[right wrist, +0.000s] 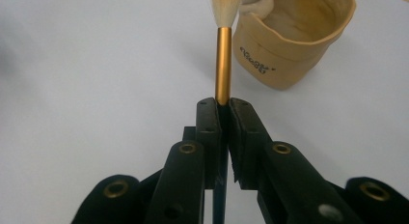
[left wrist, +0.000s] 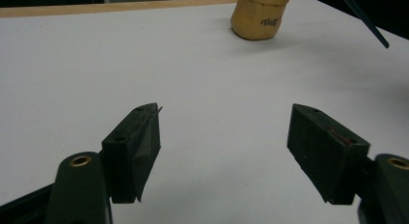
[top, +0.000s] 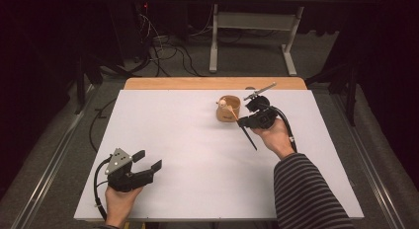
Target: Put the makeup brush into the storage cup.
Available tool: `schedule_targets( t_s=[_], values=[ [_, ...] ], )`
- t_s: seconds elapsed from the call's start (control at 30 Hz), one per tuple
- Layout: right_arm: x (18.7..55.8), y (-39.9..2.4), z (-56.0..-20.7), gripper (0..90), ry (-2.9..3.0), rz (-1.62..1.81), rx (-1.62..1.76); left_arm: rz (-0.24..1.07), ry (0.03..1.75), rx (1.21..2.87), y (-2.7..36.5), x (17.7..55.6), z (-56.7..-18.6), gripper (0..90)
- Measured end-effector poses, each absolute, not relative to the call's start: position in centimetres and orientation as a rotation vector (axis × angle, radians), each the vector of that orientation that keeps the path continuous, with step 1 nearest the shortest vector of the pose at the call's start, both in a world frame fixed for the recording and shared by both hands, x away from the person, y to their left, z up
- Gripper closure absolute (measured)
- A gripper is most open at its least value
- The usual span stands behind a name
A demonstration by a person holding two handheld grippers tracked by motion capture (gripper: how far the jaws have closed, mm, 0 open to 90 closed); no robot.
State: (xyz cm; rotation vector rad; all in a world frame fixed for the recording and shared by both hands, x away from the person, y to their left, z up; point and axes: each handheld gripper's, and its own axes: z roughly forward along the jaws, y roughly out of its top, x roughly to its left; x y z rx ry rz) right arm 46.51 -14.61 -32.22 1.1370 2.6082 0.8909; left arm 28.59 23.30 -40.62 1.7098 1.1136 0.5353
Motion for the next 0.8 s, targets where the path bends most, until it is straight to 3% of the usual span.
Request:
schedule_targets(
  t_s=[0.8],
  values=[
    [47.3,-15.1,-30.5,85.4,2.501,1.021,1.093,0.536,1.114,1.704,23.4,28.6,-40.6,28.3]
  ],
)
